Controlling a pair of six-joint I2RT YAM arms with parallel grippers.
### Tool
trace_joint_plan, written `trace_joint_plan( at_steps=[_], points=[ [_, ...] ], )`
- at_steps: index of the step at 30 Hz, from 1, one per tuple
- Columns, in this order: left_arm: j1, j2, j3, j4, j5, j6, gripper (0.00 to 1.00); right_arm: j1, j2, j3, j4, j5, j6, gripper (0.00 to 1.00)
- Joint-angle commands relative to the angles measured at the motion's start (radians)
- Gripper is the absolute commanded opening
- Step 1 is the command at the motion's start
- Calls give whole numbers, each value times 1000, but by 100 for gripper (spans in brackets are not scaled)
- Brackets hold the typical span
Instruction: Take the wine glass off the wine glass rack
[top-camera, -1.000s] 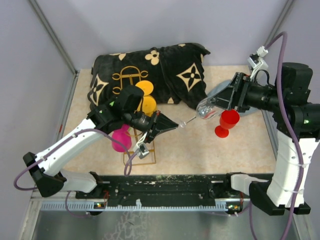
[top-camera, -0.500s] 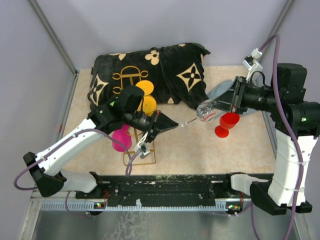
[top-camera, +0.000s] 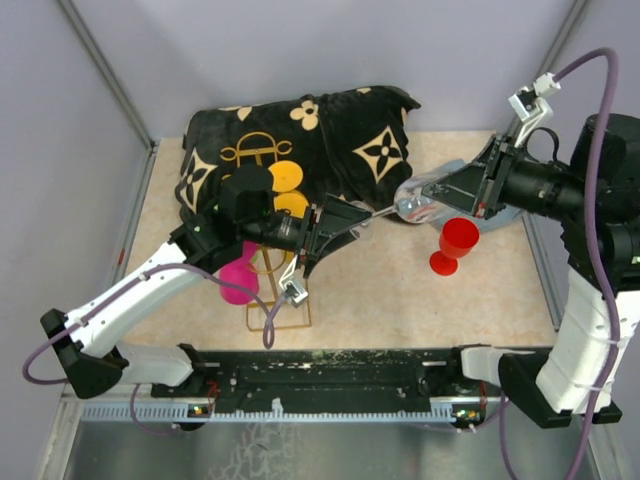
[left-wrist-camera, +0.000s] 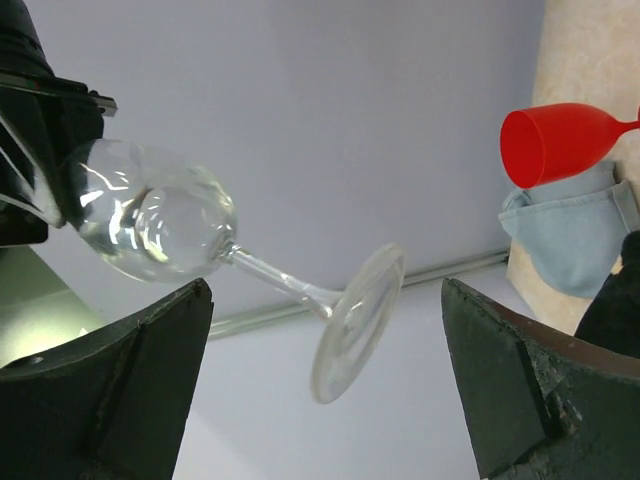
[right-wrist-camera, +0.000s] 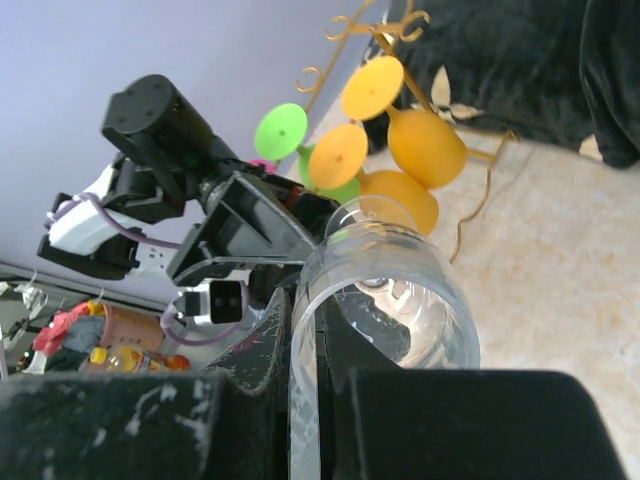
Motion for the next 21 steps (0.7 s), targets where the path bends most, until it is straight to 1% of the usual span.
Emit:
trace_joint_plan(
  at_steps=[1, 4, 6, 8, 11, 14, 17, 19, 21],
  points=[
    [-4, -7, 12, 84, -37, -54, 100, 10, 11, 92, 126, -60, 57, 0],
    [-4, -11, 15, 93, -40, -71, 100, 10, 11, 89, 178, -75, 84, 0],
    [-5, -16, 9, 93, -45, -63, 100, 10, 11, 89, 192, -38, 88, 0],
    [-5, -21, 5, 98, -49, -63, 100, 10, 7, 91, 199, 42, 81, 0],
    [-4, -22, 8, 131, -66, -84, 100, 10, 8, 93, 200, 208, 59, 0],
    [-4, -6, 25, 207, -136, -142, 100, 10, 19, 100, 200, 389, 39, 0],
    [-5, 36, 86, 324, -266, -242, 100, 10, 26, 83, 236, 555, 23, 0],
    [-3, 82, 176, 402, -356, -350, 100, 10, 35, 53, 270, 606, 13, 0],
    [-3, 142, 298, 468, -460, -505, 100, 10, 68, 38, 266, 630, -6, 0]
  ],
)
